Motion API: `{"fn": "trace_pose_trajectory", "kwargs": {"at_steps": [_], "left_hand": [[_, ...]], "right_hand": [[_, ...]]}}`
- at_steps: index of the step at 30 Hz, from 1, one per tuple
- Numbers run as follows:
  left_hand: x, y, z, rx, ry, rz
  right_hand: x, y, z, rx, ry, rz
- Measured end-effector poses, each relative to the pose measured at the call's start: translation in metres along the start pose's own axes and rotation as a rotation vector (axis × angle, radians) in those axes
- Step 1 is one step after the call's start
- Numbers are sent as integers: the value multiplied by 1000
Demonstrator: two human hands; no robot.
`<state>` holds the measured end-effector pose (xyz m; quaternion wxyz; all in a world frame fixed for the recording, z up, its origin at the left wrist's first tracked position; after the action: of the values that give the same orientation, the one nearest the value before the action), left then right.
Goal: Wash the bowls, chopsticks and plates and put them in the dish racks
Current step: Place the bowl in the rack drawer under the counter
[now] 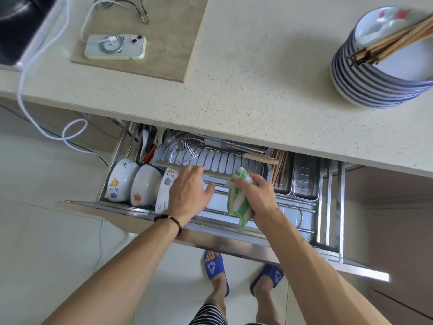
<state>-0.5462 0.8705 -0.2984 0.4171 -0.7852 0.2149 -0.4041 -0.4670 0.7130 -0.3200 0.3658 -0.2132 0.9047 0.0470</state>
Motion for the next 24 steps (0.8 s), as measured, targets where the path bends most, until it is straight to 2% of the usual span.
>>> {"fn": "trace_pose_trajectory", "kwargs": {"at_steps": [2,4,11,15,24], "left_hand": [[19,-9,-4,42,163,140],[42,-18,-9,54,254,247],[142,-42,-25,77,491,272],[210,-45,-31,63,580,272],[366,-8,-34,133,713,246]], "right_hand": [[-13,-9,-7,27,-35,28],[-31,-21,-16,54,-87,49],[-84,-102,-58,154,-171,213],[-108,-160,-81,255,-225,283],[-145,-328,-89,342,-338,357]]}}
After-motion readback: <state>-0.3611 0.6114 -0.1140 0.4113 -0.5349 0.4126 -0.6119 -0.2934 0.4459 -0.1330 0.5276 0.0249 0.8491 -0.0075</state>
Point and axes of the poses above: each hand's wrist, its own z-axis towards the middle knuckle, its own y-axis out of the palm, x = y × z, the point moved 3 cm from there along z, towards the middle knuckle, and after that the axes turned 2 degrees about -z, right-handed, at the moved point
